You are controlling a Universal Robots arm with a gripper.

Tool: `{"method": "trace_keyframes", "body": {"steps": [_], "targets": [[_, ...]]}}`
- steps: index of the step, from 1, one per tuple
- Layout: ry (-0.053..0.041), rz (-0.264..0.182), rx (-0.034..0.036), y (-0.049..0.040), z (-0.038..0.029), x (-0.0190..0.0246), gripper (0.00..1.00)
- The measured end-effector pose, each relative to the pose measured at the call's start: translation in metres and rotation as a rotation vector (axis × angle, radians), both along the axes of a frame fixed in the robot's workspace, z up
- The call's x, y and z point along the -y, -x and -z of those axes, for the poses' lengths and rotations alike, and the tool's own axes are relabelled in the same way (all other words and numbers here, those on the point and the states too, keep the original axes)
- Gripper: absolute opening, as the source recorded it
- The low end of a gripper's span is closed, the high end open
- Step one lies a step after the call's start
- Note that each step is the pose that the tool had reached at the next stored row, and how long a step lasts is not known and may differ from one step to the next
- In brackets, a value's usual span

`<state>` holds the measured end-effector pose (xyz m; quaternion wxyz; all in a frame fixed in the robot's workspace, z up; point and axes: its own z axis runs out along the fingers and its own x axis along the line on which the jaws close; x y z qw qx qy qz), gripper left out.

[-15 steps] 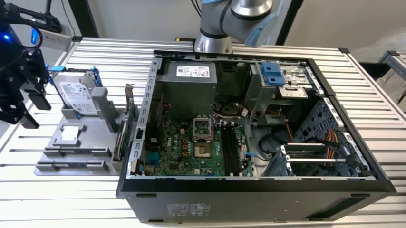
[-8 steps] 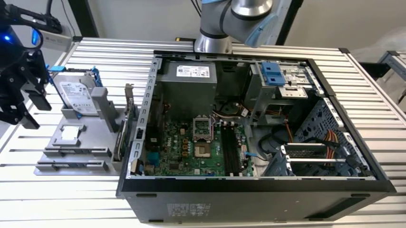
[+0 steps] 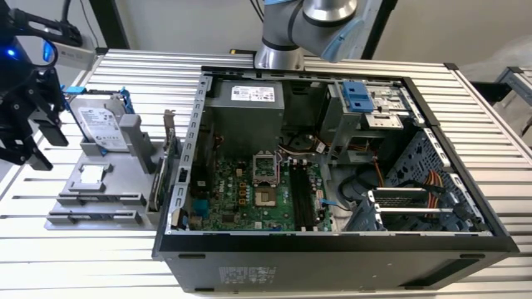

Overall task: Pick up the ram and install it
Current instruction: 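Pick up the ram and move it above insertion slot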

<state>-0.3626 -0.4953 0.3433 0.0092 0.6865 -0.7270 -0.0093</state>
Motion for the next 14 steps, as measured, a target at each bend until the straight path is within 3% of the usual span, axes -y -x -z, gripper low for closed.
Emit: {"method": "trace_keyframes", "body": {"steps": [14], "targets": [[0.0032, 0.002, 0.0, 0.0, 0.0054, 0.0, 1.0]]}}
